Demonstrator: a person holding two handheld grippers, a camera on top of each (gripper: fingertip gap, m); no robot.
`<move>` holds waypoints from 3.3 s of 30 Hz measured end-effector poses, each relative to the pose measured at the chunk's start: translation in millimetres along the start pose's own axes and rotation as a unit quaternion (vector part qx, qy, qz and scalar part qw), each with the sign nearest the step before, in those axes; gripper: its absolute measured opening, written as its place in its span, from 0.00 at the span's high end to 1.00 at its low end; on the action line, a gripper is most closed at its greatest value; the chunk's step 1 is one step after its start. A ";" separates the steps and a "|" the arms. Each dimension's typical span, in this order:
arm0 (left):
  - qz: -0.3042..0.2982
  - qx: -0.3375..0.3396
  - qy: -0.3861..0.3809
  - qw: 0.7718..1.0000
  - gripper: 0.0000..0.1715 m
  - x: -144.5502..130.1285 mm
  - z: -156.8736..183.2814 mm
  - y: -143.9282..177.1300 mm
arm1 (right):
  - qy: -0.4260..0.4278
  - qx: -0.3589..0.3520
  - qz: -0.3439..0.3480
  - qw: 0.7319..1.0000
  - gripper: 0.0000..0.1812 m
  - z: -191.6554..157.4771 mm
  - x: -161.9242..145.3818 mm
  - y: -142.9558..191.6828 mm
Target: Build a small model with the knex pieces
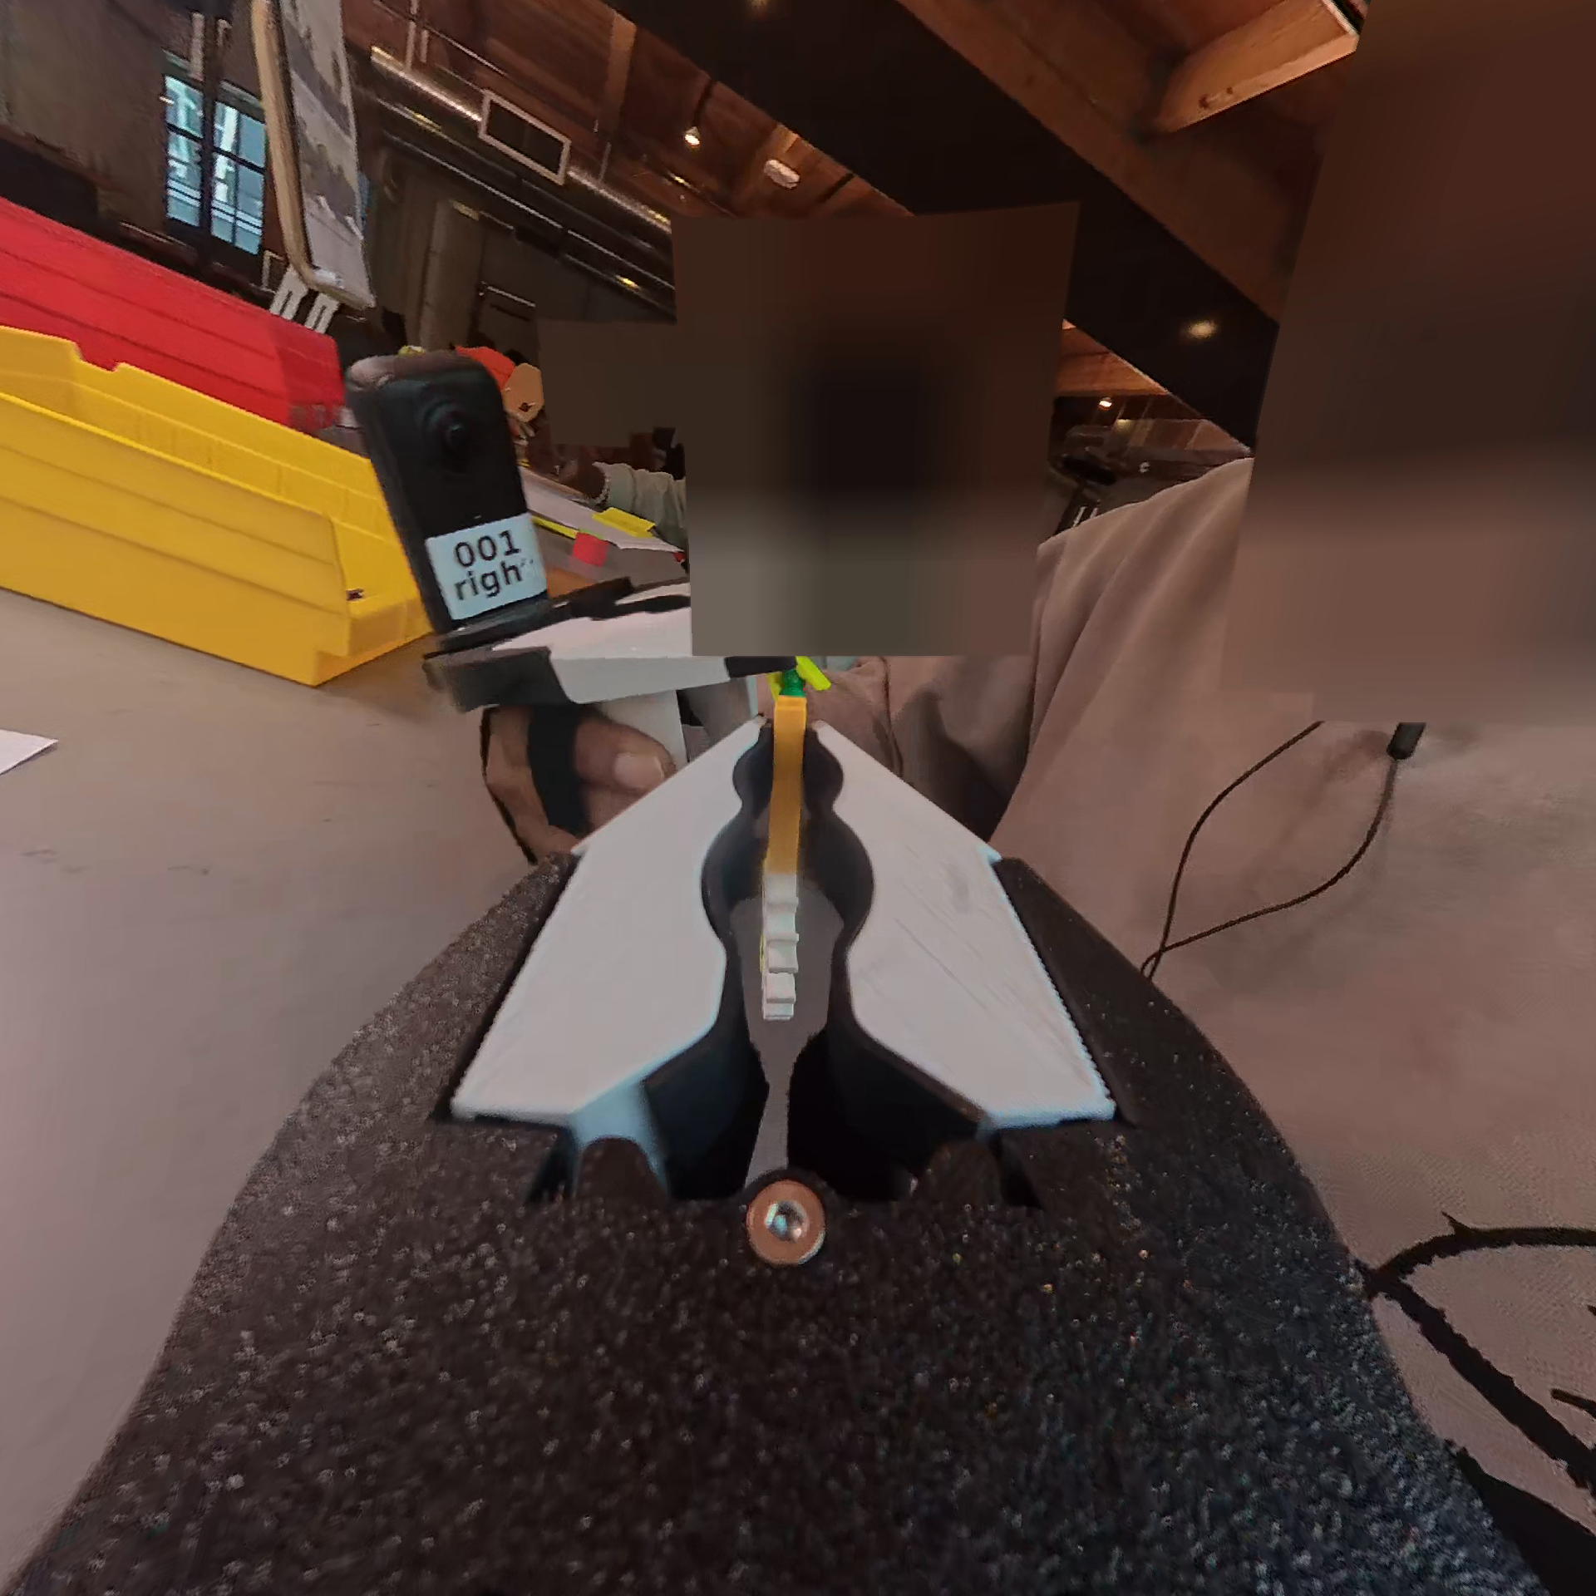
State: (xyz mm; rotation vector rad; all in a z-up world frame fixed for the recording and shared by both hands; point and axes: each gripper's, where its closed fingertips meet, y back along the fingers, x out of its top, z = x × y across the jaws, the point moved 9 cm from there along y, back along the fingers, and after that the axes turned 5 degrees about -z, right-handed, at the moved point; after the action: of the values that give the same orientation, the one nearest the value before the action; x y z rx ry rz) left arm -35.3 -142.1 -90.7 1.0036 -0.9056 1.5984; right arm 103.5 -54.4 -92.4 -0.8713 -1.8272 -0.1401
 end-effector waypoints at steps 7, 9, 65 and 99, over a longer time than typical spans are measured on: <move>-0.020 0.081 0.018 0.996 0.97 -1.6 -9.4 3.9 | 0.087 -0.107 -0.075 0.988 0.98 -2.6 4.9 8.1; -0.026 0.088 0.029 0.995 0.96 -3.7 -11.1 4.1 | 0.119 -0.130 -0.107 0.978 0.98 -5.5 4.8 7.1; -0.040 0.269 0.061 0.960 0.97 -13.2 -46.0 45.0 | -0.106 -0.858 -0.173 0.471 0.83 183.1 167.5 298.5; -0.010 0.247 0.113 0.962 0.97 -12.7 -53.8 57.6 | -0.198 -0.845 -0.142 0.477 0.96 203.4 153.0 315.5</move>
State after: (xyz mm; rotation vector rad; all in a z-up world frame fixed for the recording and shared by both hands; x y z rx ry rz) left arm -98.8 -110.2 -127.2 1.1303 -0.3406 1.9238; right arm 116.5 347.5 -144.1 -1.9168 -1.7268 -2.4786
